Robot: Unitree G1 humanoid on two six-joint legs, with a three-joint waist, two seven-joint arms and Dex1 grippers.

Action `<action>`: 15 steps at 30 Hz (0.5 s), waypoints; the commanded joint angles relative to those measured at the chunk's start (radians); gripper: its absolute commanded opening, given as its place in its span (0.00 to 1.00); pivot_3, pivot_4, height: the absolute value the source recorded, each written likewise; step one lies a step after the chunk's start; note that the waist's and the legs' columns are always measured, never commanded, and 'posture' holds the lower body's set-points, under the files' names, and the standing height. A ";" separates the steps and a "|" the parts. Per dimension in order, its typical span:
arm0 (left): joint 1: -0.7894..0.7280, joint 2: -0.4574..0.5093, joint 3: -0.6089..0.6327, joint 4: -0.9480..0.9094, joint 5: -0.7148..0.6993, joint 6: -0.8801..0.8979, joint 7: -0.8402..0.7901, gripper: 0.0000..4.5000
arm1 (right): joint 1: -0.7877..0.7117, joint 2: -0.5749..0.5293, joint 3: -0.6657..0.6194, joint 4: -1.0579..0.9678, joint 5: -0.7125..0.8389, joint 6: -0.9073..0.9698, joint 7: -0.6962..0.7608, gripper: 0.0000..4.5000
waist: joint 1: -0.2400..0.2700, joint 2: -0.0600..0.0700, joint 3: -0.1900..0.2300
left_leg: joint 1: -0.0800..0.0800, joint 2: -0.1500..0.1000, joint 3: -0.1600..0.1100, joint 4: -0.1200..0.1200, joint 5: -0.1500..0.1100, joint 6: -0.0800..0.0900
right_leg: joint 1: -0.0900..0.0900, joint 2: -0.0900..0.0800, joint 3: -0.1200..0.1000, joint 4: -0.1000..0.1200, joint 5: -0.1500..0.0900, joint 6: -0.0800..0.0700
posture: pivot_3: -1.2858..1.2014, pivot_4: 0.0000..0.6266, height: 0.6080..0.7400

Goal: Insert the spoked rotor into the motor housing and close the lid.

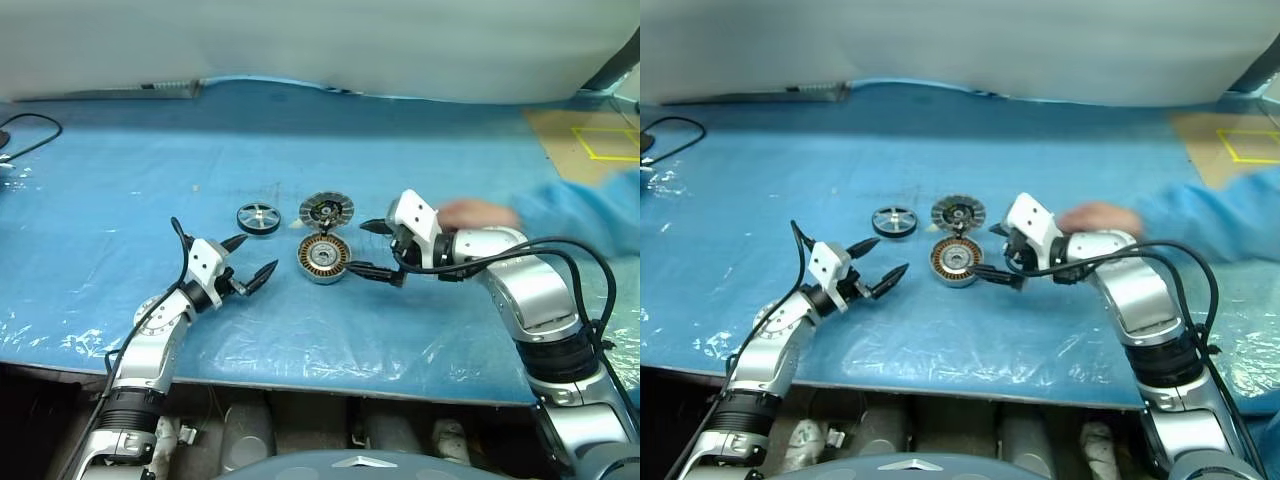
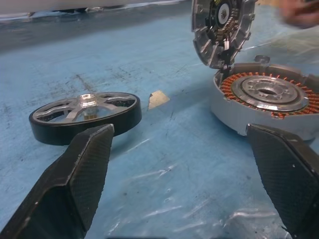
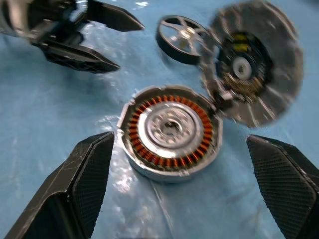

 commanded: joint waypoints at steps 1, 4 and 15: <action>-0.004 0.006 0.001 -0.027 -0.015 -0.001 -0.009 1.00 | 0.041 0.028 -0.050 0.002 0.007 -0.049 -0.083 1.00 | 0.000 0.000 0.000 | 0.000 0.000 0.000 0.000 0.000 0.000 | 0.000 0.000 0.000 0.000 0.000 0.000 | 0.52 0.24 1.00; -0.005 0.010 0.003 -0.027 -0.016 0.001 -0.012 1.00 | 0.067 0.054 -0.055 0.002 0.012 -0.050 -0.137 1.00 | -0.001 0.000 0.000 | 0.000 0.000 0.000 -0.001 0.000 0.000 | 0.000 0.000 0.000 0.000 0.000 0.000 | 0.52 0.24 1.00; -0.019 0.016 0.000 -0.055 -0.016 0.037 -0.010 1.00 | 0.092 0.091 -0.038 0.065 -0.002 -0.084 -0.249 1.00 | 0.001 0.000 0.000 | -0.001 0.000 0.000 -0.002 0.000 0.000 | 0.000 0.000 0.000 -0.002 0.000 0.000 | 0.52 0.24 1.00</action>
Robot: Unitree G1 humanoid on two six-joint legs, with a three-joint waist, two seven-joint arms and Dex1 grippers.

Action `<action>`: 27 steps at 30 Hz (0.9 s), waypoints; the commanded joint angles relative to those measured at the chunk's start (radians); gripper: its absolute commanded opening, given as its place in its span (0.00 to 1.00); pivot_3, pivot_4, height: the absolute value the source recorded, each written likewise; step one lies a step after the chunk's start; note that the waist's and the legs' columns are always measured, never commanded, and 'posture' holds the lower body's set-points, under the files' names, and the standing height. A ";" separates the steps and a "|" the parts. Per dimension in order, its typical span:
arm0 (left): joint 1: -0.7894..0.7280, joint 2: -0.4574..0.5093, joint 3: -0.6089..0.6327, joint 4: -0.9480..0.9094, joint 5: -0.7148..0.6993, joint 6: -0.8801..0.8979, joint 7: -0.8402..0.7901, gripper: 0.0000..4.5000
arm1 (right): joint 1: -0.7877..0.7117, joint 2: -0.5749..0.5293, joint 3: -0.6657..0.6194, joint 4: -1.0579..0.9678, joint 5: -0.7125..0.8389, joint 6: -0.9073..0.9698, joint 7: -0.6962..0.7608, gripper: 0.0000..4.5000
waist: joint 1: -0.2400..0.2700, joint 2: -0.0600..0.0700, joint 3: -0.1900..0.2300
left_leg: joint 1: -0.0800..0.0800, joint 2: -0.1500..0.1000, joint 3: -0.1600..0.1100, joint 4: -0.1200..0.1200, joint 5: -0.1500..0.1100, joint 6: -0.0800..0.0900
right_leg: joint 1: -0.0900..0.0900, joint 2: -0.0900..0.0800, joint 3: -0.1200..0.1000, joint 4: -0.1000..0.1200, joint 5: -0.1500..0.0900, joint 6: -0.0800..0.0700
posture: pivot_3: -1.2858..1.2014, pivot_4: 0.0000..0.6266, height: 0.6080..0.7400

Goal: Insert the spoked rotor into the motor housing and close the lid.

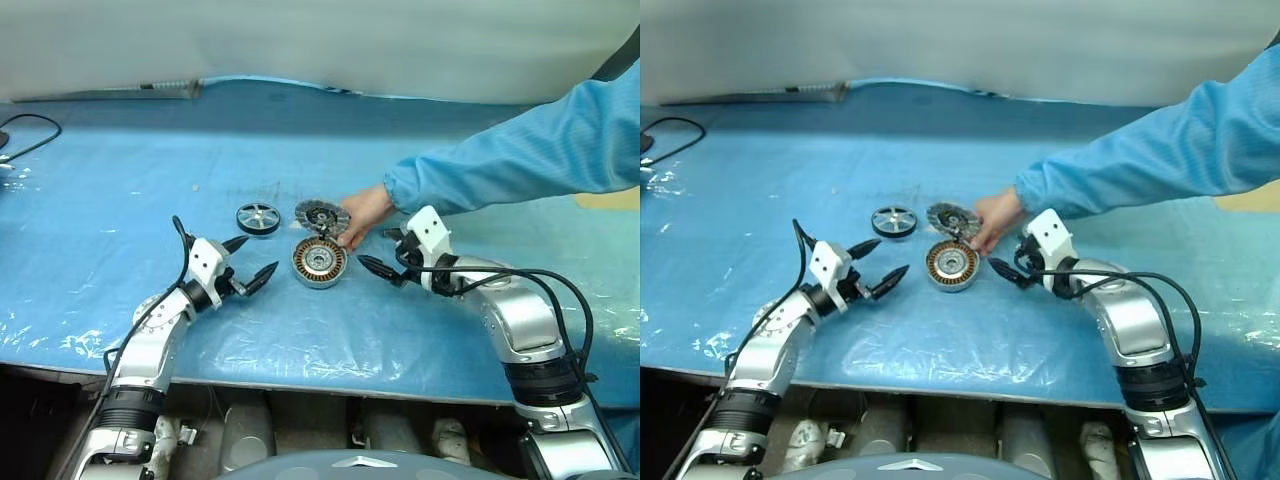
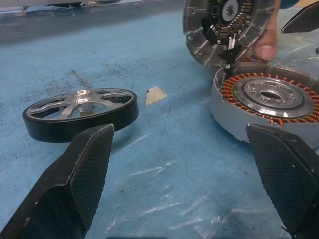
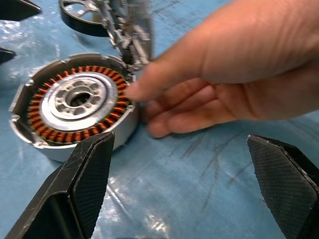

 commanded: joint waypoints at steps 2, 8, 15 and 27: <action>-0.012 0.009 0.002 -0.056 -0.014 0.013 0.001 1.00 | -0.007 -0.003 -0.007 0.006 0.002 -0.040 -0.016 1.00 | 0.000 0.000 0.000 | 0.000 0.000 0.000 0.000 0.000 0.000 | 0.000 0.000 0.000 0.000 0.000 0.000 | 0.52 0.24 1.00; -0.004 0.008 0.002 -0.088 -0.014 0.035 0.010 1.00 | -0.010 -0.010 0.001 0.005 0.011 -0.038 -0.012 1.00 | 0.000 0.000 0.000 | 0.000 0.000 0.000 -0.001 0.000 0.000 | 0.000 0.000 0.000 -0.001 0.000 0.000 | 0.52 0.24 1.00; 0.001 0.009 0.005 -0.099 -0.014 0.046 0.013 1.00 | -0.016 -0.014 0.010 0.000 0.013 -0.042 -0.001 1.00 | 0.000 0.000 0.000 | 0.000 0.000 0.000 -0.001 0.000 0.000 | 0.000 0.000 0.000 -0.001 0.000 0.000 | 0.52 0.24 1.00; -0.018 0.004 0.003 -0.061 -0.007 0.028 0.006 1.00 | -0.206 0.049 0.145 0.140 -0.079 -0.117 -0.026 1.00 | -0.002 0.000 0.000 | 0.000 0.000 0.000 -0.001 0.000 0.000 | 0.000 0.000 0.000 -0.001 0.000 0.000 | 0.52 0.24 1.00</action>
